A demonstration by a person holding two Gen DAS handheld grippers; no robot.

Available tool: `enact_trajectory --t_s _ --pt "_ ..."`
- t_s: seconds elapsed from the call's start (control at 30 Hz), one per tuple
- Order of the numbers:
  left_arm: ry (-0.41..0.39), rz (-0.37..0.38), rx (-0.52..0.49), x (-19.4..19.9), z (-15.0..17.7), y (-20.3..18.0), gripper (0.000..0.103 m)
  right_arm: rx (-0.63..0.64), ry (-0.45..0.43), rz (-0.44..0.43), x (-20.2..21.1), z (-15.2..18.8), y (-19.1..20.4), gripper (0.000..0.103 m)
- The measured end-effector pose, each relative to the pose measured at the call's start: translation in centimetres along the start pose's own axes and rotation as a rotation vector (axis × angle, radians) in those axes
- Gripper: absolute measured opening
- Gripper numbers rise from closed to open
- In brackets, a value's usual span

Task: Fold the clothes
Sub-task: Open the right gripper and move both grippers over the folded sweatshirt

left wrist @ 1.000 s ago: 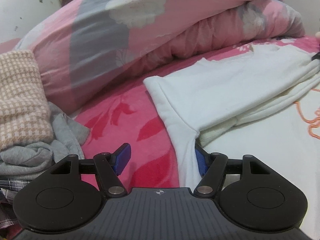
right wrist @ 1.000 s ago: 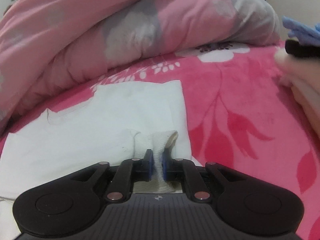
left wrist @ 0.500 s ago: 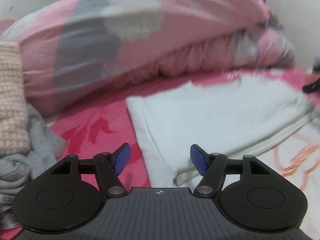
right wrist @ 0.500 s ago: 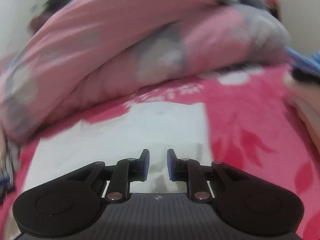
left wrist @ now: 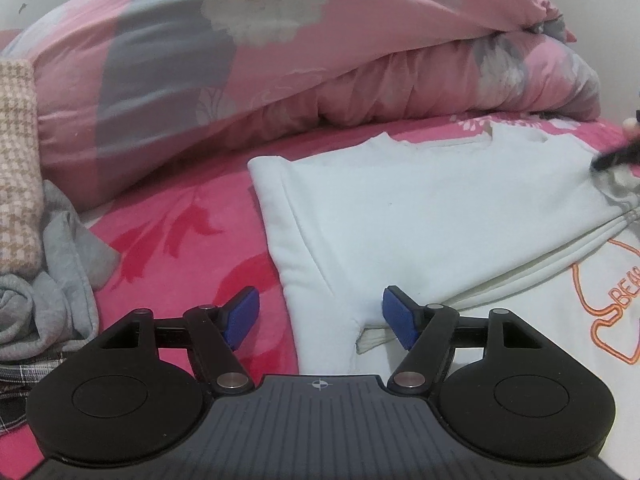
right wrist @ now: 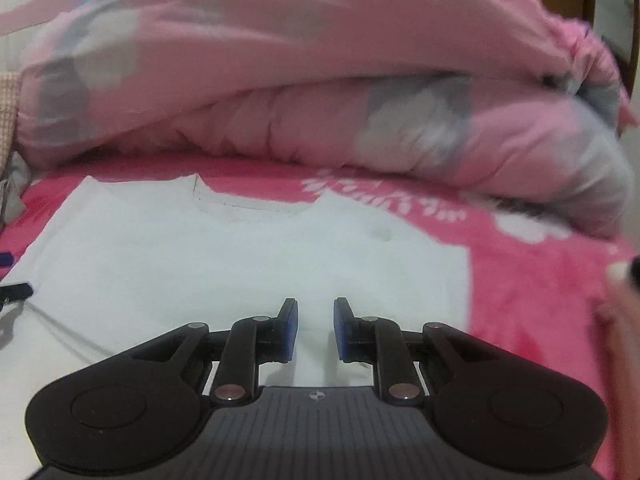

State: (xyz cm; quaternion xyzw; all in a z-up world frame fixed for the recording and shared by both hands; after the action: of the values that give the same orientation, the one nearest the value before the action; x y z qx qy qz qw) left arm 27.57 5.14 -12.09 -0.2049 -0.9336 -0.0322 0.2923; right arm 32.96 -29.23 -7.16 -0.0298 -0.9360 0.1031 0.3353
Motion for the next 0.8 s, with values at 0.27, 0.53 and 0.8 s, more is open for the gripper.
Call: enact_trajectory --t_s 0.27,0.53,0.8 --pt "0.001 0.022 0.065 -0.2 0.1 1.0 0.077 -0.189 0.045 0.058 -1.2 -0.4 -3.1 0.004" --pt "-0.004 0.039 0.1 0.1 0.2 1.5 0.078 -0.247 0.138 0.095 -5.4 -1.7 -2.2 0.002" --pt "0.001 0.079 0.17 0.2 0.2 2.5 0.078 0.047 -0.038 -0.212 0.1 -7.0 9.7 0.006"
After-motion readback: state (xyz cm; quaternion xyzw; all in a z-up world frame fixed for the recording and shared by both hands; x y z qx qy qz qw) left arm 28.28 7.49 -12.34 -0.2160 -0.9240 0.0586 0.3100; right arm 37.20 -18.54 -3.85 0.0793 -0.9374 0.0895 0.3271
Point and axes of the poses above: each gripper's, at about its wrist camera, not at the fingertips, and x roughly against the way its jaws point, y to its left, z to its underside, the point moved 1 cm from there along -x, roughly the way its jaws point, and after that the axes turned 14 degrees about z, right-handed, at the moved point
